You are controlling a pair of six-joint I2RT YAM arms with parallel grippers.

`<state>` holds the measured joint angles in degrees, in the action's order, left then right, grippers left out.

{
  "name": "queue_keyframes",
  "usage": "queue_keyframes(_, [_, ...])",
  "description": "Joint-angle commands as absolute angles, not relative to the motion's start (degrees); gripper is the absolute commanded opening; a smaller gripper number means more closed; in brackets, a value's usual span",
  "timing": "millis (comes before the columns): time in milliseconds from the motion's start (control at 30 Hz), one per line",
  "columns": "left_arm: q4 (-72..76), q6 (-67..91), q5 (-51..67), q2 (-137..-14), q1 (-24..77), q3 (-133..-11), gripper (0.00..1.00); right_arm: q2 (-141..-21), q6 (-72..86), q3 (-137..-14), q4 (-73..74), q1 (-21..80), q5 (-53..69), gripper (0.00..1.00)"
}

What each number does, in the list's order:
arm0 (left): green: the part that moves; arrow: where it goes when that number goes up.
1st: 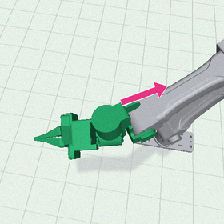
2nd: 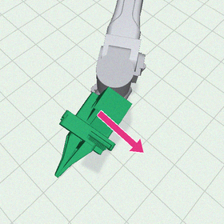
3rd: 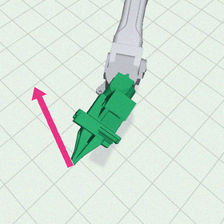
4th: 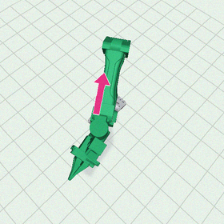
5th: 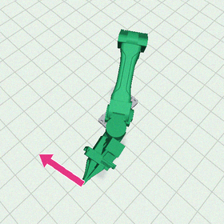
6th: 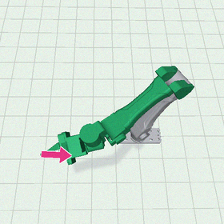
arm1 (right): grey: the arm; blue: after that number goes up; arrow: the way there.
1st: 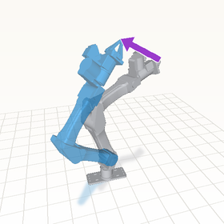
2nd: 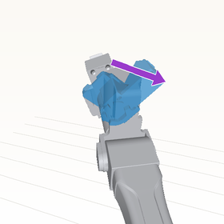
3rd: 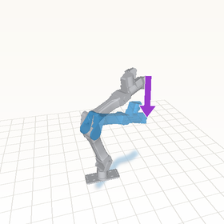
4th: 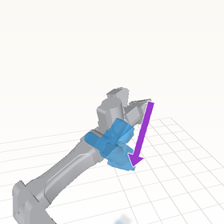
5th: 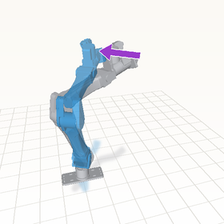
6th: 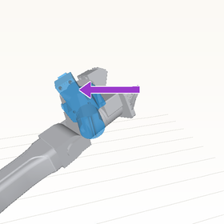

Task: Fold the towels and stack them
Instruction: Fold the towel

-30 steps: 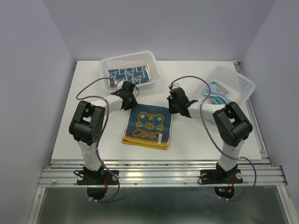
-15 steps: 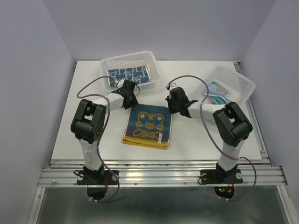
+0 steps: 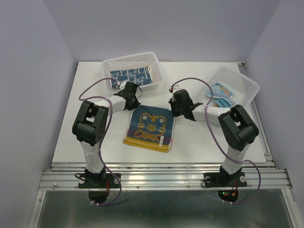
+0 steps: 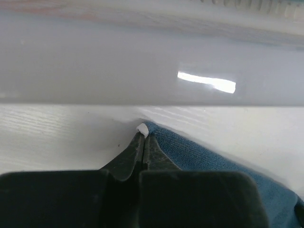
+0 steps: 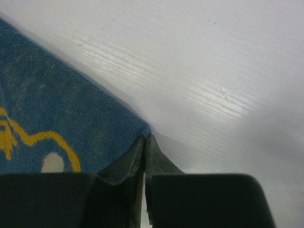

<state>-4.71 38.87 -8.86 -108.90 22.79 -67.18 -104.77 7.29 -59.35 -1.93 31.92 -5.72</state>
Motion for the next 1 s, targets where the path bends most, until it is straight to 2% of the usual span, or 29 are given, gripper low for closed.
queue_keyframes(0, [-1.6,38.06,-8.7,-102.51,23.29,-61.37,0.0,-98.8,6.5,-57.22,-4.48,31.73,-2.56,0.01])
queue_keyframes(467, [9.48,37.0,-2.55,-85.1,23.55,-44.13,0.0,-84.83,9.75,-47.56,-4.66,34.1,5.0,0.01])
queue_keyframes(967, [10.64,41.13,-0.26,-65.49,23.91,-27.78,0.0,-72.16,18.19,-37.97,-3.43,40.95,7.91,0.01])
